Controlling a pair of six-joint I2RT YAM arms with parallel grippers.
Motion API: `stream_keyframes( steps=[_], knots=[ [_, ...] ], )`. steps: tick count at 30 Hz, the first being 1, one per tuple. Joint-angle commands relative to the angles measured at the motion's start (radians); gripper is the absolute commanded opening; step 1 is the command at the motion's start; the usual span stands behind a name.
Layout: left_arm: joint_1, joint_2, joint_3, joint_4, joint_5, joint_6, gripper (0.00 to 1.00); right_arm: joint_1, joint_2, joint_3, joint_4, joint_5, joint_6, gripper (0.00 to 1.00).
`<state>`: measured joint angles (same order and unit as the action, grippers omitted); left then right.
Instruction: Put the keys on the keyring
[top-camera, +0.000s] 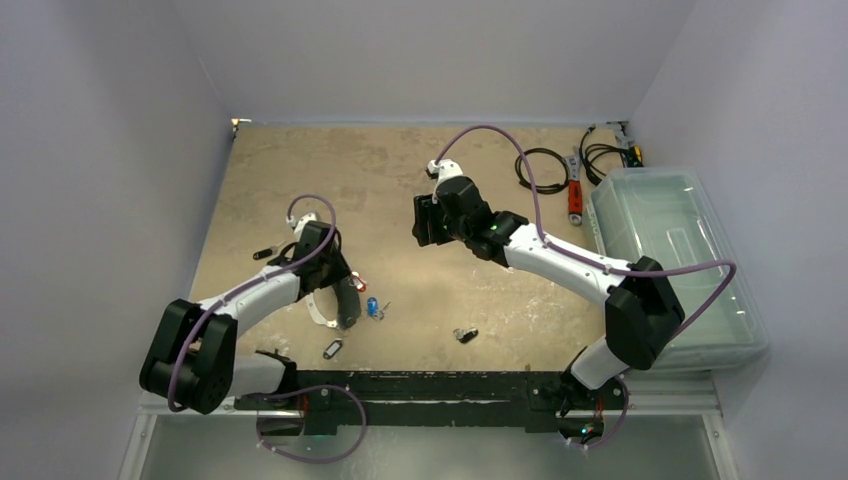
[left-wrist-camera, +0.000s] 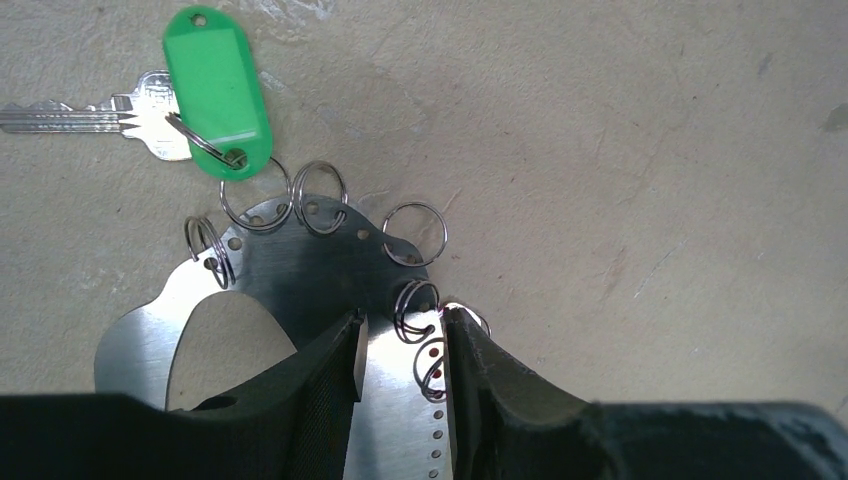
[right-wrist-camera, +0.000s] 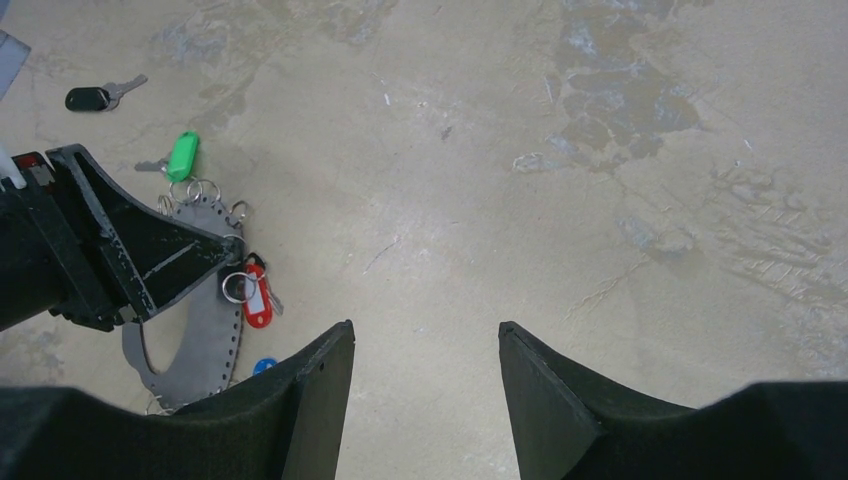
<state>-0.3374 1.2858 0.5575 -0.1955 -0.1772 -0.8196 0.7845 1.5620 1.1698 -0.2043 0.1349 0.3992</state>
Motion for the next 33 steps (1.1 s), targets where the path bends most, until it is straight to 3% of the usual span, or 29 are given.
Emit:
stream_keyframes(
  steps=[1,23,29,33],
  knots=[
    [-0.006,0.005,-0.007,0.058,-0.016,-0.001,0.34,-0.001,-0.039,-0.004,0.039,-0.017,-0.017,0.58],
    [-0.015,0.050,-0.039,0.154,0.014,0.003,0.25,-0.001,-0.023,0.004,0.038,-0.052,-0.020,0.58],
    [-0.018,0.073,-0.037,0.152,0.010,0.007,0.18,-0.001,-0.018,0.004,0.038,-0.058,-0.022,0.58],
    [-0.021,0.078,-0.038,0.156,0.009,0.006,0.08,-0.001,-0.013,0.005,0.037,-0.061,-0.022,0.58]
  ],
)
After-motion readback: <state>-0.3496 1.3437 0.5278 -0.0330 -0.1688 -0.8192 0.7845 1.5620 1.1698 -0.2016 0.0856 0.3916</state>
